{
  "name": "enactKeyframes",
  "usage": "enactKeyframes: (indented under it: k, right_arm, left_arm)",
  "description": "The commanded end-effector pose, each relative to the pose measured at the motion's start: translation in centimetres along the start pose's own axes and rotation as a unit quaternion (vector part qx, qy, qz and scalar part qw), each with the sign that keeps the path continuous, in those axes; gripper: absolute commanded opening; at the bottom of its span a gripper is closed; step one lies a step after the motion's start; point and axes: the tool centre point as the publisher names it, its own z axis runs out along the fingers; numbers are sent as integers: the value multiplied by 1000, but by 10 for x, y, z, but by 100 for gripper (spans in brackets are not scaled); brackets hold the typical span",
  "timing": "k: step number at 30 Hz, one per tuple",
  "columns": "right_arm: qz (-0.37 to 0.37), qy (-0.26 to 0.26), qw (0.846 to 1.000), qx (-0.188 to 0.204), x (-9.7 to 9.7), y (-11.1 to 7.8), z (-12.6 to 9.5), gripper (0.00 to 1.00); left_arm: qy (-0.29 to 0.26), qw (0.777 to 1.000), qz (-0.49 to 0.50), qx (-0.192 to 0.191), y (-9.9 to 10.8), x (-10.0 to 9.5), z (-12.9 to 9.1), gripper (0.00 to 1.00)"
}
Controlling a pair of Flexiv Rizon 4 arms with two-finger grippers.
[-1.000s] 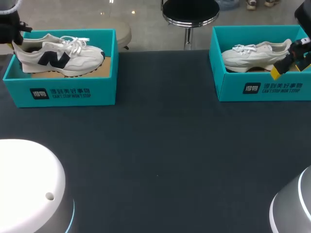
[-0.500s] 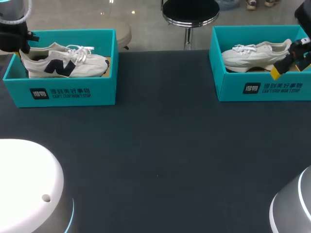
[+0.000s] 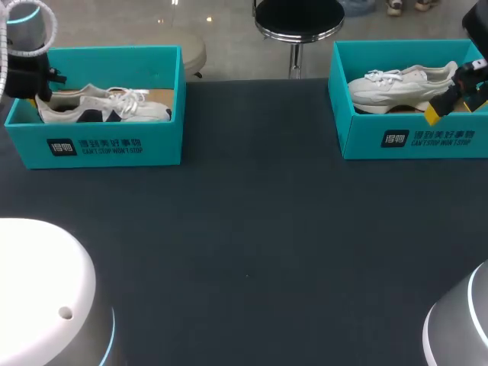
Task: Take the shoe out of the shoebox, open the shoe tongue, remove and reinsert the insole, then place the shoe into the shoebox
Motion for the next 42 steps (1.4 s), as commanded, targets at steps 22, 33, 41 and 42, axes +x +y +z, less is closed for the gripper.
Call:
enactKeyframes:
  k: [22, 33, 41, 42]
  right_arm:
    - [0, 0, 1000, 2, -1, 2, 1, 100]
    - [0, 0, 1000, 2, -1, 2, 1, 100]
    - [0, 0, 1000, 2, -1, 2, 1, 100]
    - [0, 0, 1000, 2, -1, 2, 1, 100]
  left_arm:
    - [21, 999, 45, 2, -9, 2, 49, 0]
    - [19, 999, 48, -2, -9, -3, 55, 4]
    - [3, 999, 42, -16, -8, 0, 43, 100]
    - [0, 999, 41, -17, -7, 0, 40, 100]
